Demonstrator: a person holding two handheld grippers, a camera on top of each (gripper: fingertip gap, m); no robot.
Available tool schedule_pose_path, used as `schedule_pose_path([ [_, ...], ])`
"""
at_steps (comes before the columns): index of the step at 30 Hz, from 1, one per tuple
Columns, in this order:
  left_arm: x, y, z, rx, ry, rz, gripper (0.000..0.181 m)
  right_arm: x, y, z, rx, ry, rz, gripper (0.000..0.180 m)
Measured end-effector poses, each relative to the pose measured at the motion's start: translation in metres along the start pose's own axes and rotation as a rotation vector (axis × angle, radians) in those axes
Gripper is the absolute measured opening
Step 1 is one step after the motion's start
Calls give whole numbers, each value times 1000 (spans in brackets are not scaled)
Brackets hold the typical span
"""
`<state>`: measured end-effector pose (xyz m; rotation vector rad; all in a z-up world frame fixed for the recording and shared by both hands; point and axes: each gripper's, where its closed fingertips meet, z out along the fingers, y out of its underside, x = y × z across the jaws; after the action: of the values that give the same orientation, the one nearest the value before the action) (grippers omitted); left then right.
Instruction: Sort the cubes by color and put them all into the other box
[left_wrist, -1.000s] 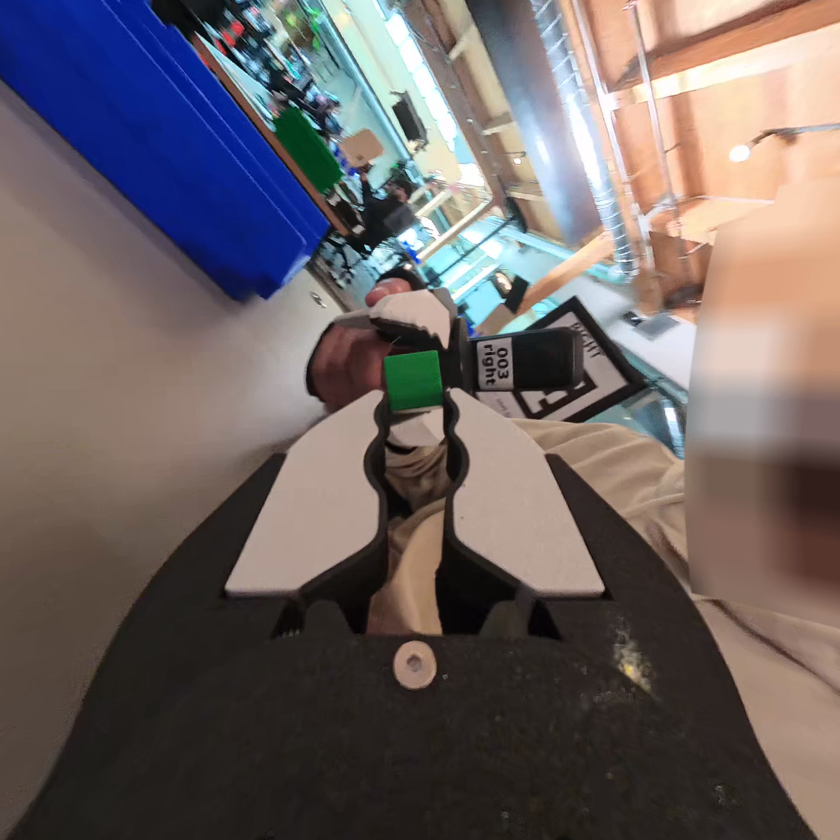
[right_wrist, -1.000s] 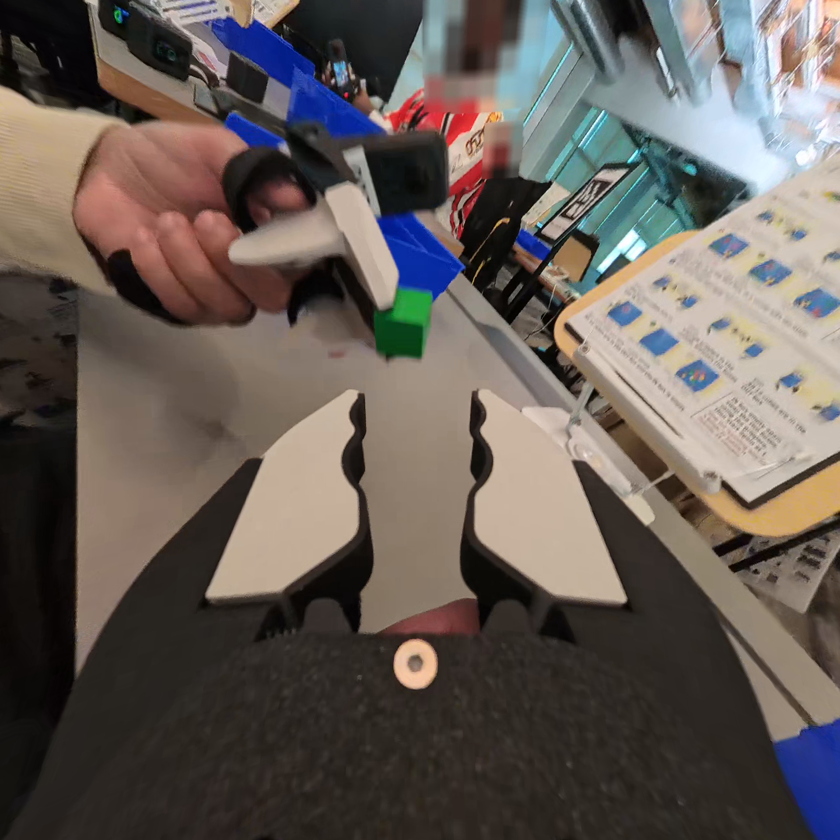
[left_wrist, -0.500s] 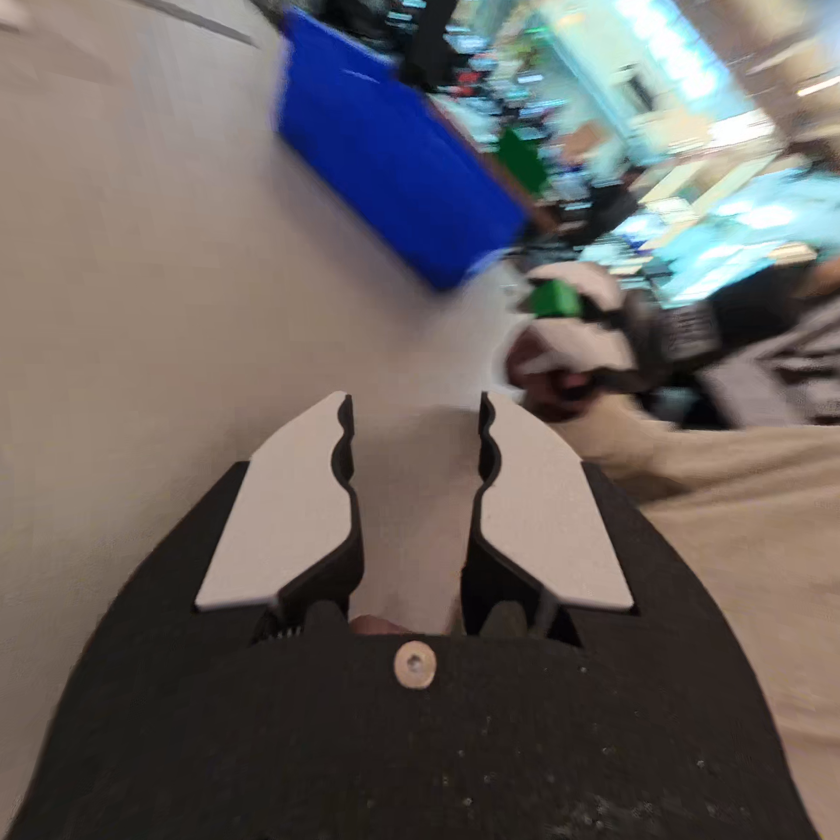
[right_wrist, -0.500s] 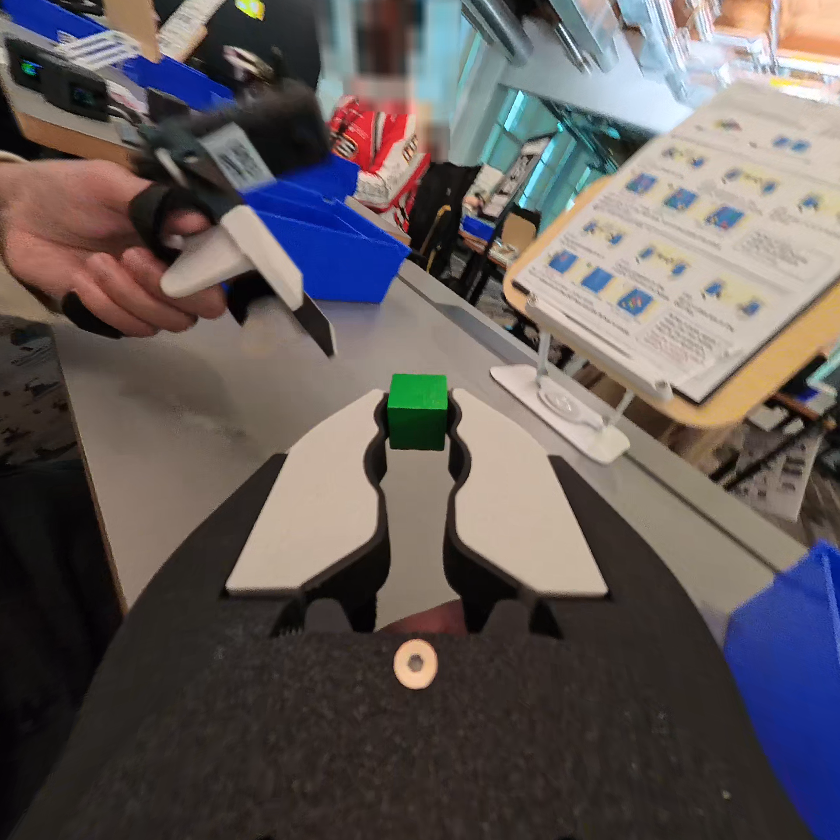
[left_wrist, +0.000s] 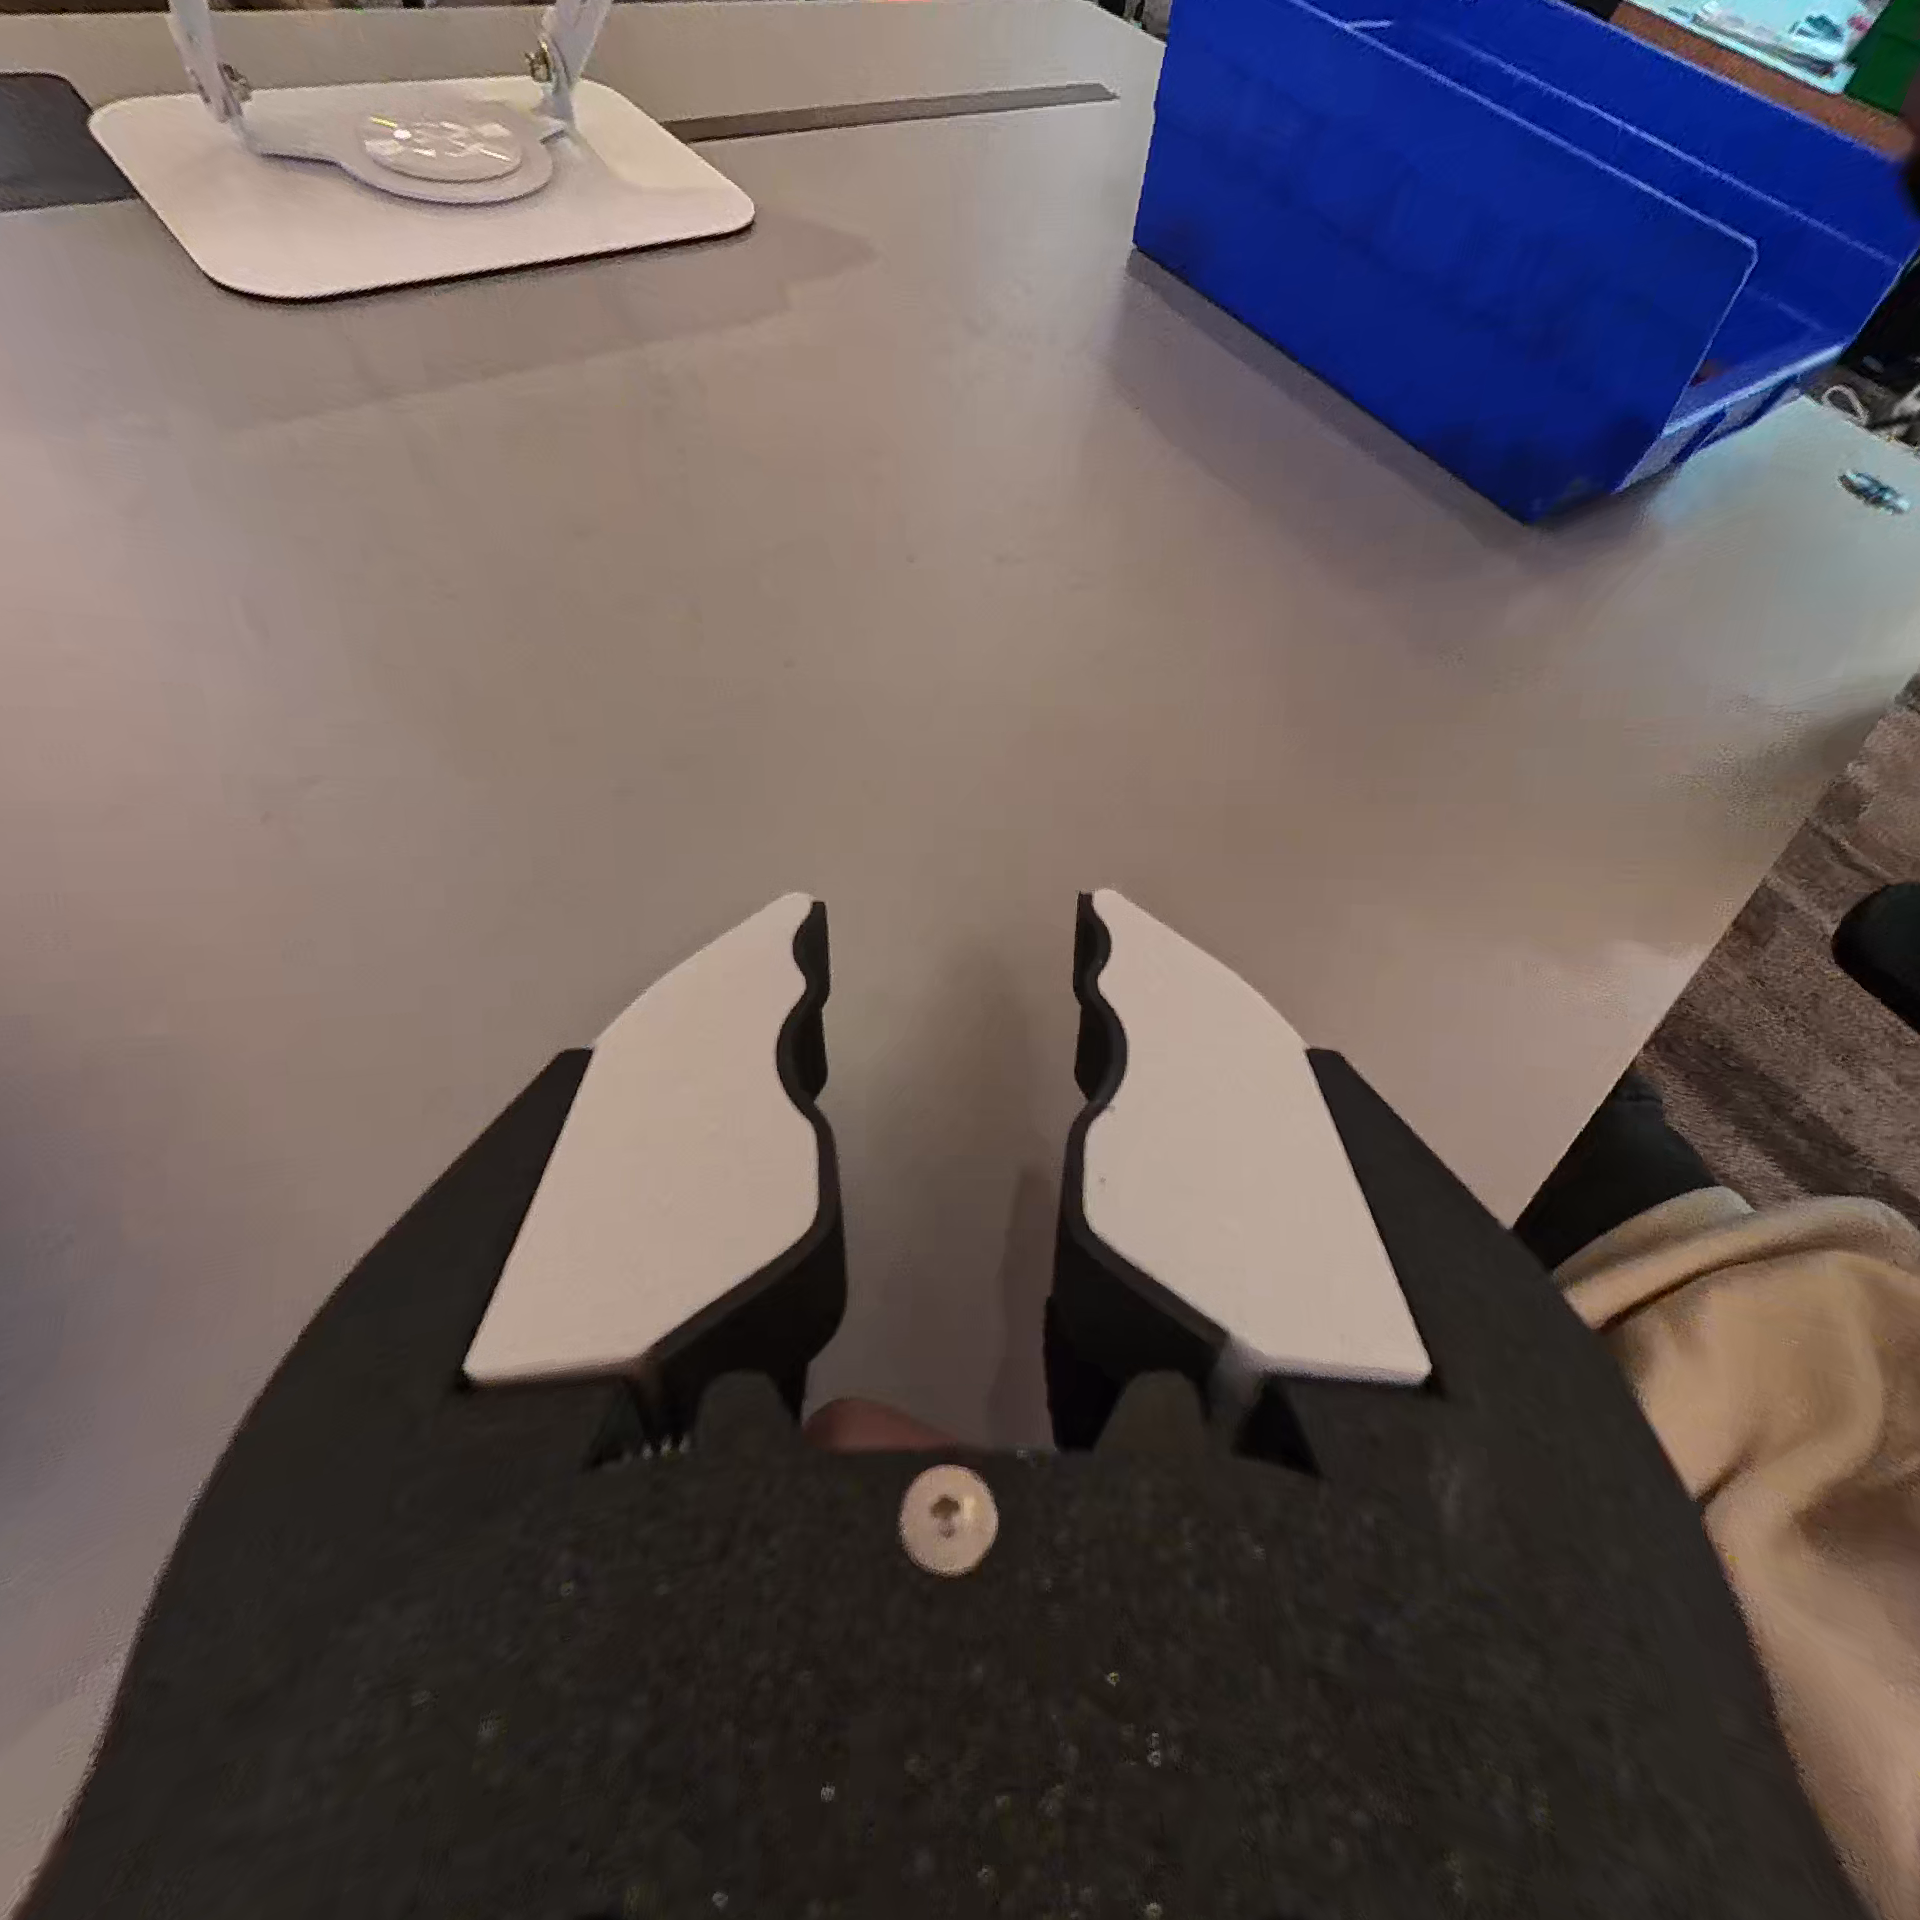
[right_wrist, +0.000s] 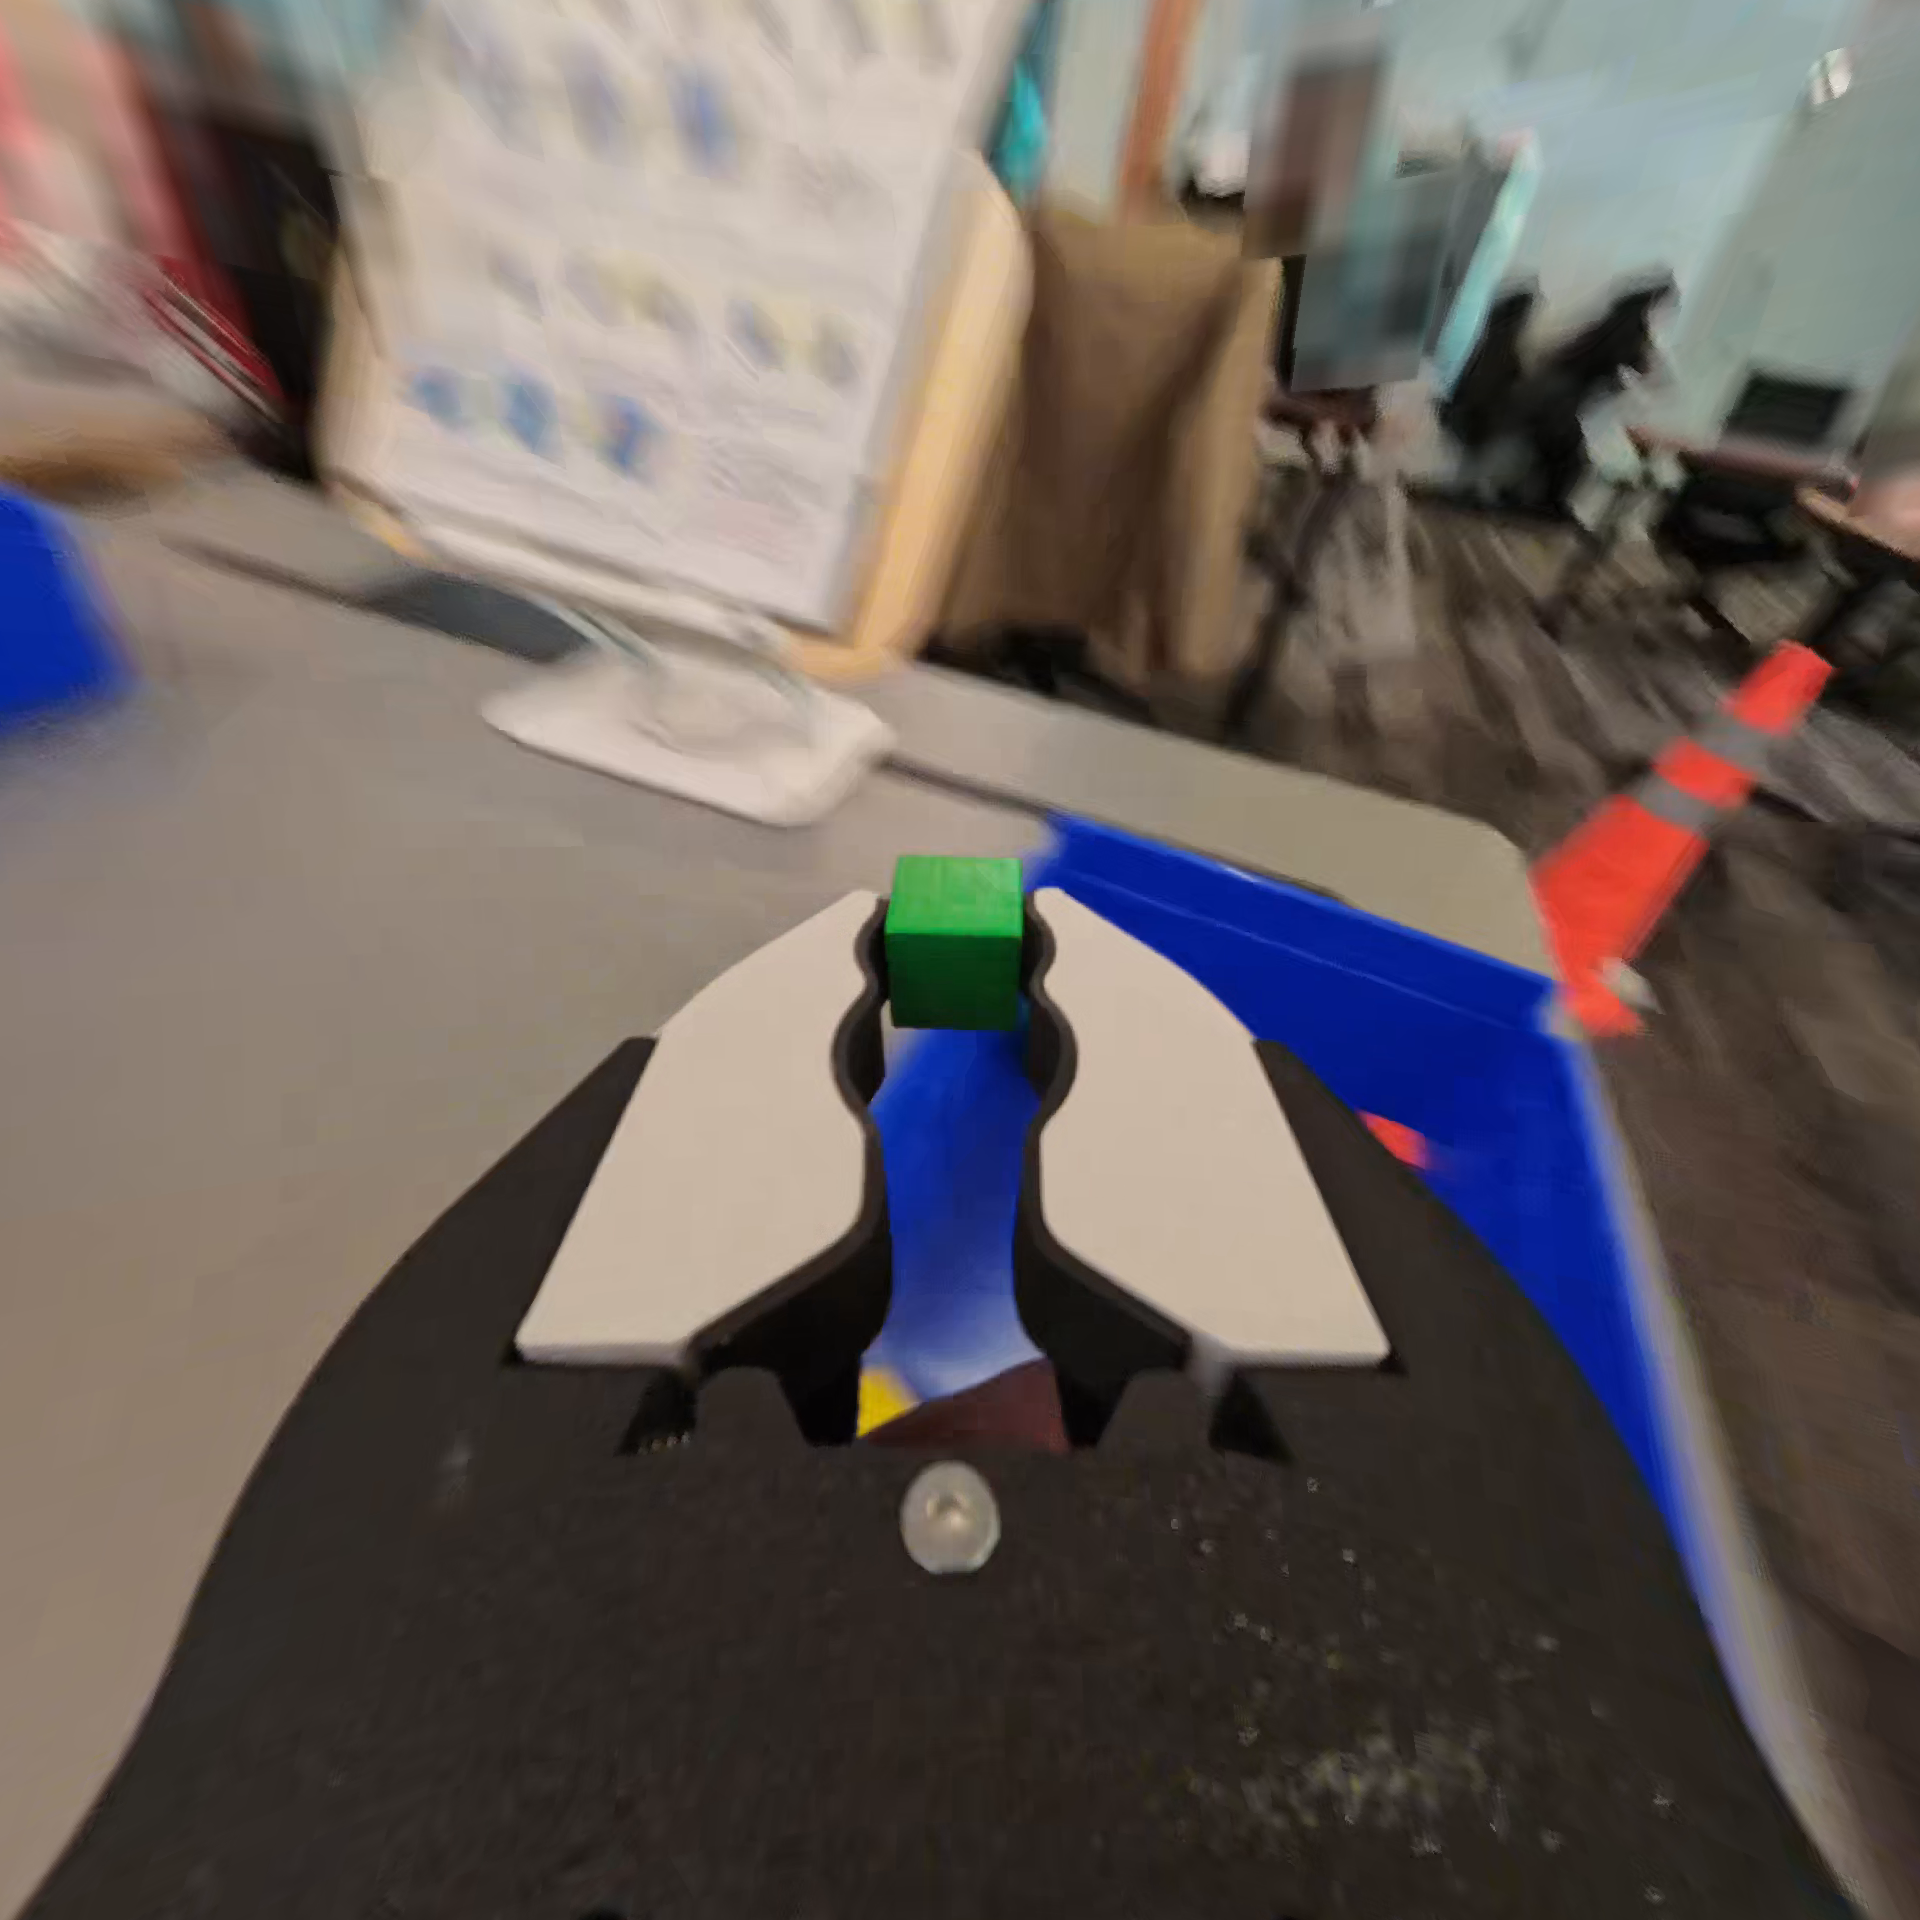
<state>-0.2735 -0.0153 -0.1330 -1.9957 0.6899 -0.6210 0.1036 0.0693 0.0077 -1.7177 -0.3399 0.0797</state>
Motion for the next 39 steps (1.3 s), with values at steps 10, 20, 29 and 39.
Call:
schedule_pose_path([
  [10,3,6,-3,-33,-63,124,43,62,183,151,-892,-174,-11,24],
  [20,-6,7,-6,-24,-66,84,43,66,140,127,-670,-78,-15,38],
  [29,-39,-6,-11,44,-257,38,43,-119,38,-32,42,-109,47,33],
  [39,-29,-3,-7,18,-277,124,43,-165,94,-14,-99,-74,-64,36],
])
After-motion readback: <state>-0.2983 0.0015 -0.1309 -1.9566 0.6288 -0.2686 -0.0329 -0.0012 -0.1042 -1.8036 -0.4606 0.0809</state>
